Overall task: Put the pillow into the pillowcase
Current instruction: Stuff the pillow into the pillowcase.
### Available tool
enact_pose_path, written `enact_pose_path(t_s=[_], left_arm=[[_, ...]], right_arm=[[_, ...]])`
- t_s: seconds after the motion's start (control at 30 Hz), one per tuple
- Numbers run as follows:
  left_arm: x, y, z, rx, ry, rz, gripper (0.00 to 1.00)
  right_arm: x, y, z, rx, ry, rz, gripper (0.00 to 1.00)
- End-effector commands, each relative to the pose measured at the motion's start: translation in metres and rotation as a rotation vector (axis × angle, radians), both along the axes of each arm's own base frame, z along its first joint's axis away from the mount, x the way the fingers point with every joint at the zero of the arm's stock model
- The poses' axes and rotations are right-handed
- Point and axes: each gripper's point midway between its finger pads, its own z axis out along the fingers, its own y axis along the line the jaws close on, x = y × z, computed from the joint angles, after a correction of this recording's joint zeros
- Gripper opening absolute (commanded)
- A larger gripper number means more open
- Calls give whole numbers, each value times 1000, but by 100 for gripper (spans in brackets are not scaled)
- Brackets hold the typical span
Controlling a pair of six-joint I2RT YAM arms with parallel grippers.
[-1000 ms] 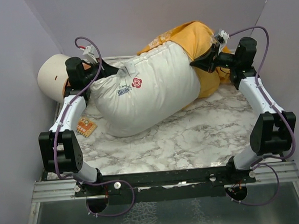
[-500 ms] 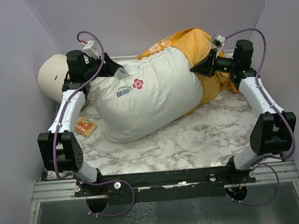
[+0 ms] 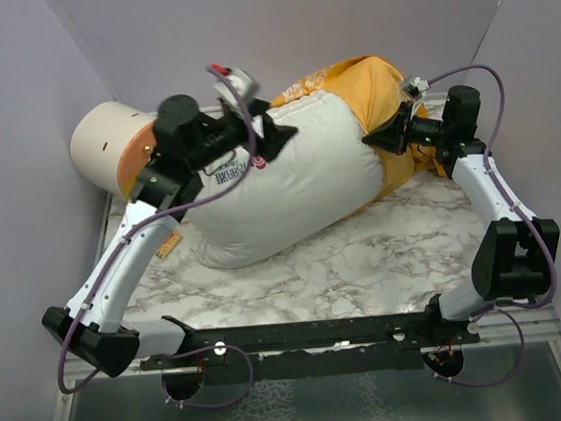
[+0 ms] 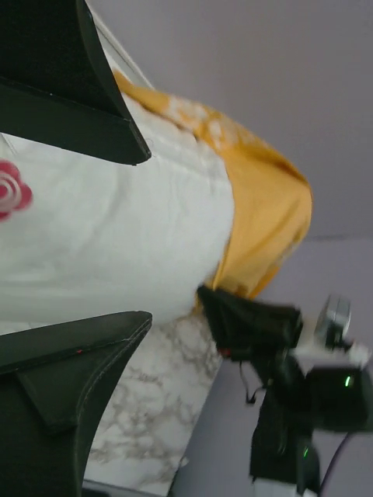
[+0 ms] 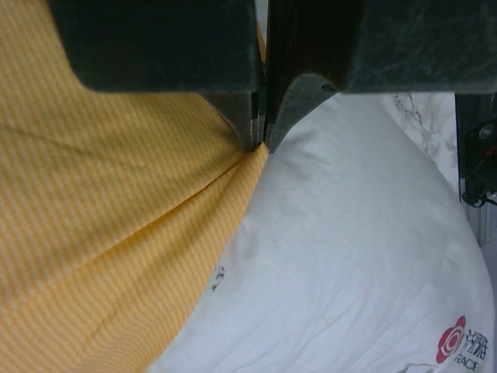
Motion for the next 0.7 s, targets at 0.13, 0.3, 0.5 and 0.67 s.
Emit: enact_pose_path(t_s=[0.13,0.3,0.5,0.67], left_arm=[[-4,-133,-64,371,-217,-197,79],[58,-153,-132,549,-171,-87,77],[73,-186,-195,500,-1,-183,2],[52,-218,-203,260,92,-389,0]], right_arm=[[-23,1,6,16,-10,65,1],[-26,3,23,36,-21,101,1],[-17,22,66,84,-19,188,1],[-25,66,94,86,-25,279,1]])
